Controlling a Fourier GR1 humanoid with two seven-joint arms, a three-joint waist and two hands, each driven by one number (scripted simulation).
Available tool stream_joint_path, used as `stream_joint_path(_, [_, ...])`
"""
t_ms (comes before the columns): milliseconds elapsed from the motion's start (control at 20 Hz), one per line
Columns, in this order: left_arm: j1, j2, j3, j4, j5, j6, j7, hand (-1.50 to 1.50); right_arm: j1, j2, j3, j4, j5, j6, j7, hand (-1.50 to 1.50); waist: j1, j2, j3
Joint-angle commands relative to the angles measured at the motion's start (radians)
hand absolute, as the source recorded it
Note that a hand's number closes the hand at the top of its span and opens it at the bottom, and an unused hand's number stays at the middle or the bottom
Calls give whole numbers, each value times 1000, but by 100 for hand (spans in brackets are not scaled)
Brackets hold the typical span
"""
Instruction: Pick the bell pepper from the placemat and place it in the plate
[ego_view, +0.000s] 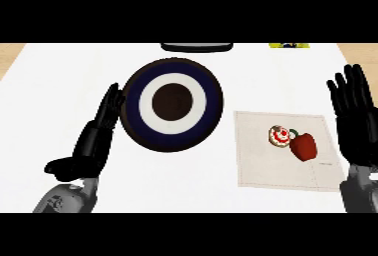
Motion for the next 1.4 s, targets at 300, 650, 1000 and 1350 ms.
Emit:
stream_joint_path(300, [153, 231, 102, 121, -113, 14, 26, 0, 32, -217, -141, 43, 65, 39, 25, -150, 22, 18, 9])
stream_joint_path(650, [259, 260, 146, 122, -105, -21, -37, 0, 192, 213, -166, -121, 19, -183, -342, -150, 6, 2, 17])
stream_joint_path(1000, [255, 243, 181, 112, -140, -44, -19, 0, 356, 36, -183, -270, -39, 28, -159, -150, 3, 4, 17])
stream_joint_path(1350, [256, 246, 204, 123, -111, -72, -33, 0, 427, -217, -157, -295, 112, 118, 86, -150, 9, 7, 14])
